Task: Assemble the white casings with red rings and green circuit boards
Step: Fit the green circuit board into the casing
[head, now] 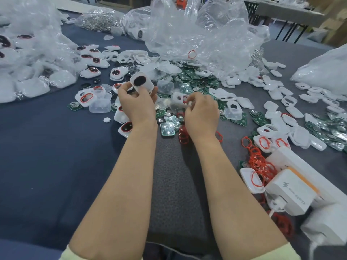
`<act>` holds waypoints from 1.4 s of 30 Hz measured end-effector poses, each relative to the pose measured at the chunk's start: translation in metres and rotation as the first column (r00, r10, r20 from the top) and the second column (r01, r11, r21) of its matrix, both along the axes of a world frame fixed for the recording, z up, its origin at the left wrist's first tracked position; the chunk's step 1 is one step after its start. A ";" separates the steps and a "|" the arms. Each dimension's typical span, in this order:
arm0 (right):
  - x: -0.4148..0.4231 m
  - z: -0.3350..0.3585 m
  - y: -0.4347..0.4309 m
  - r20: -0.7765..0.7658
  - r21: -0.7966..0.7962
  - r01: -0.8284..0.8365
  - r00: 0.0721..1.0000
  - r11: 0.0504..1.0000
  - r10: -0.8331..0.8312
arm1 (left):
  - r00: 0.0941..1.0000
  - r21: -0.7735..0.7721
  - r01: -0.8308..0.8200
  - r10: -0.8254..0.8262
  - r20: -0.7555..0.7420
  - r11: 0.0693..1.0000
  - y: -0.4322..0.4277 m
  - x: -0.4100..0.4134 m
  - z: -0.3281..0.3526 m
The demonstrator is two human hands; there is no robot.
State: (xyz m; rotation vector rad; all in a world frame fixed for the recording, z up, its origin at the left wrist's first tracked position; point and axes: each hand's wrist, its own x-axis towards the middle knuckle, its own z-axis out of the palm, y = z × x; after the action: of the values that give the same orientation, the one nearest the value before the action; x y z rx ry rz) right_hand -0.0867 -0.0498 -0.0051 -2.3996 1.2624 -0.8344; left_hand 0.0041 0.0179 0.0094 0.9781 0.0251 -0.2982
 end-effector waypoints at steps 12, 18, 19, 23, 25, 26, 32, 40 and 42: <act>0.000 0.016 0.013 -0.168 0.106 -0.354 0.915 0.929 0.368 | 1.000 0.008 -0.007 0.006 0.027 1.000 -0.002 0.002 -0.001; -0.003 0.017 0.009 -0.304 0.152 -0.286 0.897 0.946 0.320 | 0.997 0.019 -0.066 0.065 0.045 0.998 -0.002 0.003 -0.001; -0.002 0.017 0.011 -0.241 0.133 -0.279 0.922 0.951 0.304 | 0.996 0.011 -0.084 0.083 0.042 0.996 -0.001 0.003 -0.001; 0.011 0.014 0.017 -0.098 -0.029 -0.250 0.964 0.968 0.246 | 0.991 -0.022 -0.133 0.133 0.018 0.991 0.000 0.005 0.000; 0.019 0.010 0.017 -0.217 -0.056 -0.277 0.941 0.959 0.259 | 0.991 -0.041 -0.133 0.133 0.012 0.990 -0.001 0.004 0.001; 0.023 0.008 0.018 -0.272 -0.051 -0.286 0.926 0.957 0.262 | 0.991 -0.046 -0.131 0.132 0.013 0.990 -0.001 0.004 0.001; 0.037 -0.001 0.017 -0.156 -0.043 -0.193 0.970 0.980 0.184 | 0.993 -0.031 -0.107 0.108 0.045 0.994 -0.002 0.003 -0.001; 0.007 0.022 -0.005 0.576 0.387 -0.310 0.817 0.869 0.035 | 0.986 0.106 0.096 -0.110 0.128 0.990 -0.008 -0.003 -0.007; 0.000 0.022 -0.011 0.616 0.431 -0.339 0.787 0.836 0.001 | 0.969 0.154 0.160 -0.185 0.165 0.975 -0.010 -0.006 -0.009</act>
State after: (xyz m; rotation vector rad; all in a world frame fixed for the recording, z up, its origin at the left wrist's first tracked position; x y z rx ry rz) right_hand -0.0866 -0.0608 0.0168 -1.5931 0.8391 -0.9345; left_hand -0.0020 0.0076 0.0003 1.1463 -0.2066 -0.3721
